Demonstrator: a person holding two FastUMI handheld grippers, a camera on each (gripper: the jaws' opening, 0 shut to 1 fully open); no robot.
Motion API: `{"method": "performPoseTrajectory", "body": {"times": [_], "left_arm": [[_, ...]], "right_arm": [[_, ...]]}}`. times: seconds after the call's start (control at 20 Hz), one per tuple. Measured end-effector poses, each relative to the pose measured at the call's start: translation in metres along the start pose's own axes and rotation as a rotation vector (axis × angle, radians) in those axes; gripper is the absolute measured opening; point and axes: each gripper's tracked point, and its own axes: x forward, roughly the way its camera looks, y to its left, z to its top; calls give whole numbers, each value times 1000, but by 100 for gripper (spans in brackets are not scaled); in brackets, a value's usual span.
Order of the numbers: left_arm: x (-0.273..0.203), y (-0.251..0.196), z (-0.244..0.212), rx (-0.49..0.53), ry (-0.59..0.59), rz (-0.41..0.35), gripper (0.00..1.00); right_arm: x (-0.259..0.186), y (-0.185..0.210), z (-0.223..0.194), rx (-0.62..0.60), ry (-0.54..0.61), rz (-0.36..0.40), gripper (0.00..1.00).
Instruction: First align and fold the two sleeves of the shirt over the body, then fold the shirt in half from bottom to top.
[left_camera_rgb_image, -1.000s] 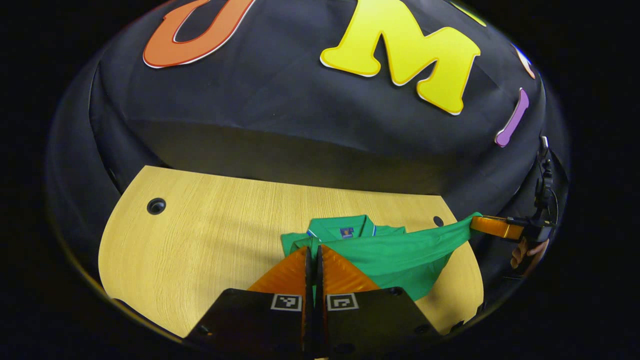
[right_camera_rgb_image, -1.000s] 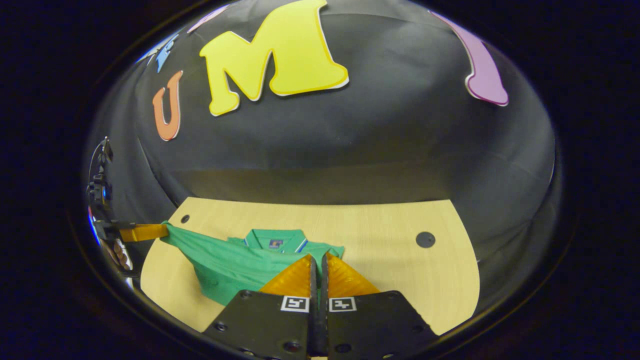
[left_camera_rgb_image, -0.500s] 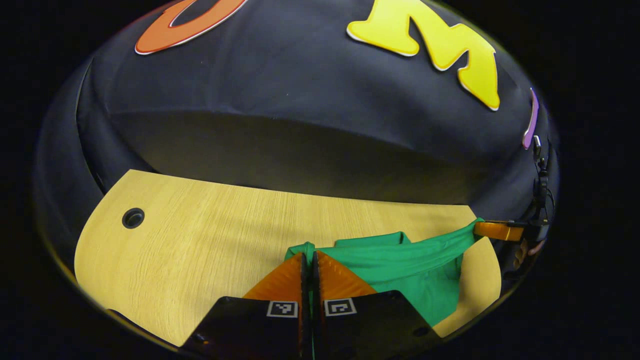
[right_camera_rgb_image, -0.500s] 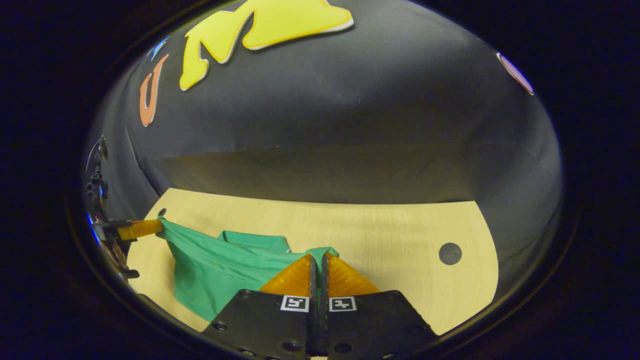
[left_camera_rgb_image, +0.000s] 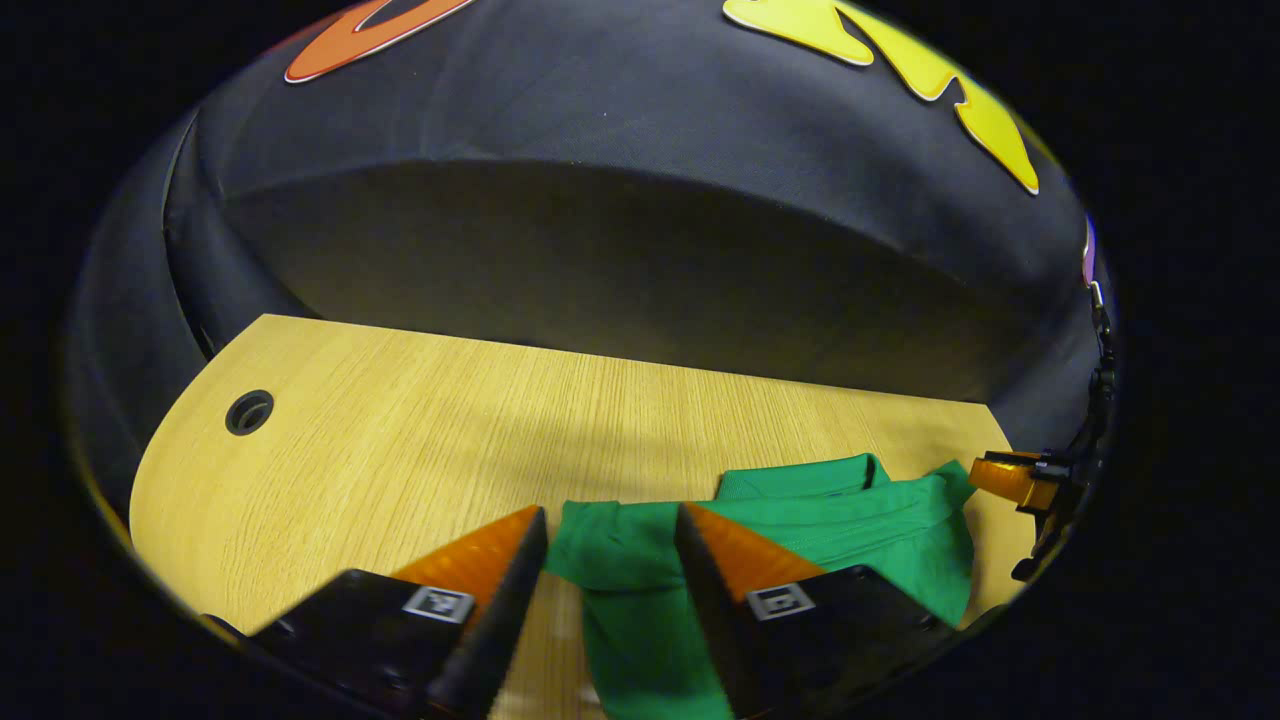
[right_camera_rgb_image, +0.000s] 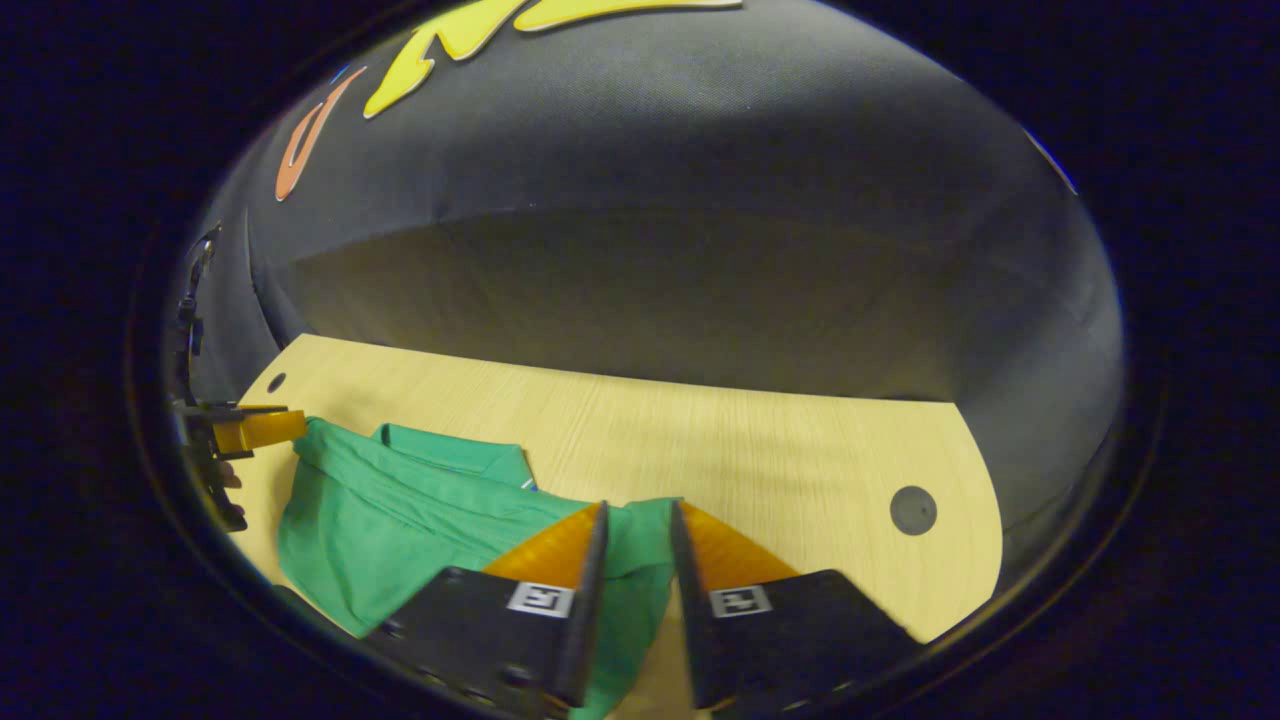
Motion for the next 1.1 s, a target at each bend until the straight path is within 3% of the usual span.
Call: {"method": "performPoseTrajectory", "body": {"times": [0.1,0.2,0.4,0.7,0.9,1.1], "left_arm": [[-15,1,4,-3,-24,17,100],[-34,0,14,-10,-60,27,100],[-100,-9,46,-5,-179,35,100],[-235,-33,93,30,-368,13,100],[-341,-42,108,86,-522,60,100],[-421,-63,93,122,-583,36,100]], "right_arm": [[-15,-1,2,-11,-32,-23,65],[-39,4,9,-1,-73,-30,98],[-110,10,34,-4,-183,-51,98],[-262,31,64,-5,-374,-59,97],[-368,49,69,-9,-500,-64,97],[-458,70,54,-12,-604,-55,97]]}}
